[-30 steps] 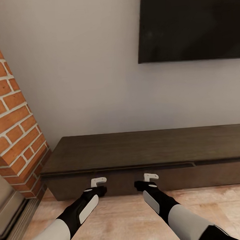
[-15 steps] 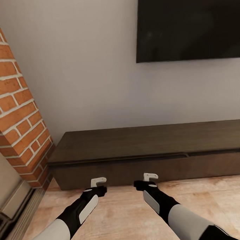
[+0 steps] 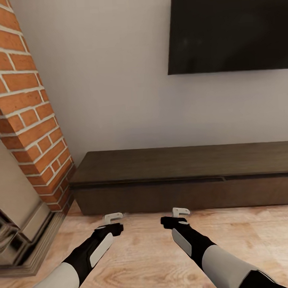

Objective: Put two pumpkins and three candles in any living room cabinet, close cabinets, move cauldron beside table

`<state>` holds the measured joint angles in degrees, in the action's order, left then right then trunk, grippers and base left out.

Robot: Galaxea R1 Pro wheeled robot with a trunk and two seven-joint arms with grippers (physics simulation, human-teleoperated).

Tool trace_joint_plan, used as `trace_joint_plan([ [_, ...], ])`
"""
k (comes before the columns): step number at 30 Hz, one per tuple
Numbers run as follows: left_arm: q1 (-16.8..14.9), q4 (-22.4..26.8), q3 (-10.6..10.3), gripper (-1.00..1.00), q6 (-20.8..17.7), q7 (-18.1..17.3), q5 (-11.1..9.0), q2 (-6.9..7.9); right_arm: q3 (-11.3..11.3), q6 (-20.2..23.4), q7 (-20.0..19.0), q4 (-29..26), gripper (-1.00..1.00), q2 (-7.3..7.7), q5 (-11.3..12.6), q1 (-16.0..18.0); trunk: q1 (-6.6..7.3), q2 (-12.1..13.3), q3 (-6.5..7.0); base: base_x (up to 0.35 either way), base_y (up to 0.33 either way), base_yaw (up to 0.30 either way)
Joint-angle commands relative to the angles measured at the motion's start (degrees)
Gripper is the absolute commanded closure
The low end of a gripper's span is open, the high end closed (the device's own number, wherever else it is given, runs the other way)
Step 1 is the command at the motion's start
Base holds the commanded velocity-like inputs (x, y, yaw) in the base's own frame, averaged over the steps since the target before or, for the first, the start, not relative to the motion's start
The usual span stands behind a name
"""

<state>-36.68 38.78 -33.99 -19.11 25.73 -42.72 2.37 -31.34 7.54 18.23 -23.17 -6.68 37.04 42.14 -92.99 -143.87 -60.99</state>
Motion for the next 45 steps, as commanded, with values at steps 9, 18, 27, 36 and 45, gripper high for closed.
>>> trace_joint_plan([
  [9, -0.06, 0.66, 6.18, -1.0, -6.62, 0.38, -1.09, 2.41, -0.52, 0.59, 0.57, -0.06, -1.0, 0.01, 0.31, 0.05, 0.04, -0.03, -0.05, -0.229, 0.0, 0.27],
  [18, -0.06, 1.64, 9.0, -1.0, -7.88, 0.34, -1.15, 2.0, -0.57, 0.72, 0.49, -0.03, -1.0, -0.08, 0.31, 0.05, 0.04, -0.03, -0.05, -0.074, 0.0, 0.276],
  [27, -0.06, 3.6, 9.38, -1.0, -12.06, 0.32, -1.48, 2.1, -0.57, 0.73, 0.49, -0.03, -1.0, -0.08, 0.31, 0.05, 0.22, 0.07, 1.5, -0.003, 0.0, 0.276],
  [36, -0.06, 3.66, 15.03, -1.0, -13.37, 0.45, -3.71, 2.41, -0.57, 0.73, 0.49, -0.03, -1.0, -0.08, 0.39, 0.05, 0.45, 0.19, 3.49, 0.0, 0.0, 0.276],
  [45, -0.06, 3.58, 15.54, -1.0, -13.41, 0.46, -3.89, 2.41, -0.65, 0.73, 0.49, -0.03, -1.0, -0.08, 0.4, 0.05, 0.68, 0.31, 5.48, -0.015, 0.014, 0.276],
])
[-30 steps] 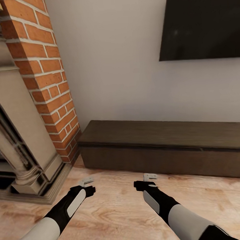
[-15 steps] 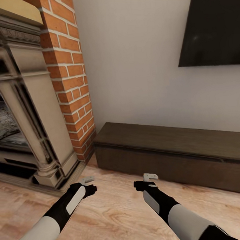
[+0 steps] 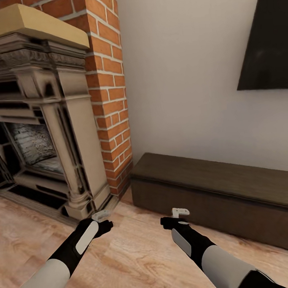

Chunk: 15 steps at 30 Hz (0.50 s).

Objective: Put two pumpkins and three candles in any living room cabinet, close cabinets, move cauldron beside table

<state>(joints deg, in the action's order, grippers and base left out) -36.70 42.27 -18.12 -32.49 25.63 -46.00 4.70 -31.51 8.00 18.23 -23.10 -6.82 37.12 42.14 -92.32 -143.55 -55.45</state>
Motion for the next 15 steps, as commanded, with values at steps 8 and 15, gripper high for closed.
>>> trace_joint_plan([
  [8, -0.04, 0.09, -0.26, -1.0, -0.02, 0.56, -0.58, 0.14, -0.48, 0.27, 0.49, -0.11, -1.0, 0.05, 0.31, 0.05, 0.22, 0.08, 1.72, -0.197, 0.166, 0.276],
  [15, -0.04, 0.09, -0.2, -1.0, -0.02, 0.55, -0.64, 0.1, -0.54, 0.27, 0.49, -0.13, -1.0, 0.05, 0.32, 0.05, 0.4, 0.18, 3.27, -0.238, 0.201, 0.276],
])
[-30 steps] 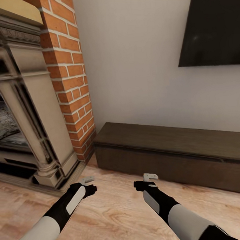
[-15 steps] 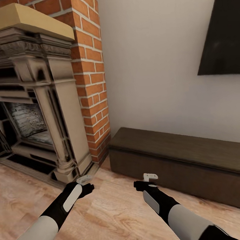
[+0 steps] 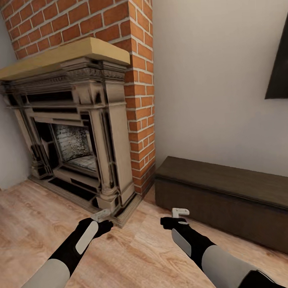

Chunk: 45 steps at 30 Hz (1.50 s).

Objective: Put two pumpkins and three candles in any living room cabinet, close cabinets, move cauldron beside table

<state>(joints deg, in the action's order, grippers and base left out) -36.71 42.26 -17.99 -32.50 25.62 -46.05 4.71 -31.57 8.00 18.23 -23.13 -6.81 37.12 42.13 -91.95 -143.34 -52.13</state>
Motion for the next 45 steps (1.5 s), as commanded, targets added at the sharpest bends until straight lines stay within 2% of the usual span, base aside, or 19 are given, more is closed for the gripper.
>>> trace_joint_plan([
  [1, -0.03, 0.1, -0.33, -1.0, -0.01, 0.55, -0.61, 0.1, -0.52, 0.28, 0.5, -0.1, -1.0, 0.05, 0.32, 0.06, 0.06, -0.01, 0.17, -0.24, 0.202, 0.276],
  [10, -0.03, 0.1, -0.31, -1.0, -0.01, 0.5, -0.62, 0.09, -0.6, 0.26, 0.5, -0.11, -1.0, 0.05, 0.26, 0.06, 0.38, 0.29, 2.14, -0.238, 0.201, 0.276],
  [19, -0.03, 0.1, -0.29, -1.0, -0.01, 0.51, -0.61, 0.05, -0.6, 0.4, 0.5, -0.07, -1.0, 0.05, 0.32, 0.06, 2.36, 3.9, 3.76, -0.167, 0.143, 0.276],
  [45, -0.03, 0.1, -0.22, -1.0, -0.01, 0.37, -0.53, 0.16, -0.6, 0.41, 0.5, 0.02, -1.0, 0.05, 0.32, 0.06, 8.07, 14.33, 8.42, -0.003, 0.002, 0.276],
])
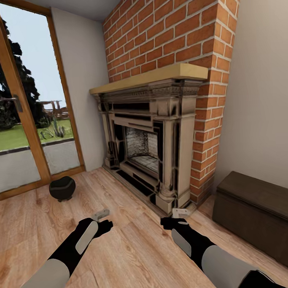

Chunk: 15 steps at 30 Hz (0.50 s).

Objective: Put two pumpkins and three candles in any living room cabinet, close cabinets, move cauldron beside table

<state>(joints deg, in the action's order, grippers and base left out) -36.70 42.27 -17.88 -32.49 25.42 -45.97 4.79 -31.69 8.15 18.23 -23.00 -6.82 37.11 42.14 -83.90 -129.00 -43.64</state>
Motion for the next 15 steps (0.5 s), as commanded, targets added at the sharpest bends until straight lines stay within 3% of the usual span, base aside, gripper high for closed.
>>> trace_joint_plan([
  [1, -0.04, 0.1, -0.32, -1.0, -0.03, 0.54, -0.63, 0.07, -0.48, 0.27, 0.49, -0.13, -1.0, 0.05, 0.33, 0.05, 0.24, 0.38, 0.12, 0.0, 0.0, 0.276],
  [7, -0.04, 0.1, -0.31, -1.0, -0.03, 0.51, -0.68, 0.1, -0.48, 0.27, 0.49, -0.2, -1.0, 0.05, 0.33, 0.05, 1.55, 2.79, 1.19, 0.0, 0.0, 0.276],
  [15, -0.04, 0.12, -0.37, -1.0, -0.03, 0.43, -0.68, 0.03, -0.48, 0.26, 0.49, -0.2, -1.0, 0.01, 0.33, 0.05, 1.55, 2.79, 1.19, 0.0, 0.0, 0.276],
])
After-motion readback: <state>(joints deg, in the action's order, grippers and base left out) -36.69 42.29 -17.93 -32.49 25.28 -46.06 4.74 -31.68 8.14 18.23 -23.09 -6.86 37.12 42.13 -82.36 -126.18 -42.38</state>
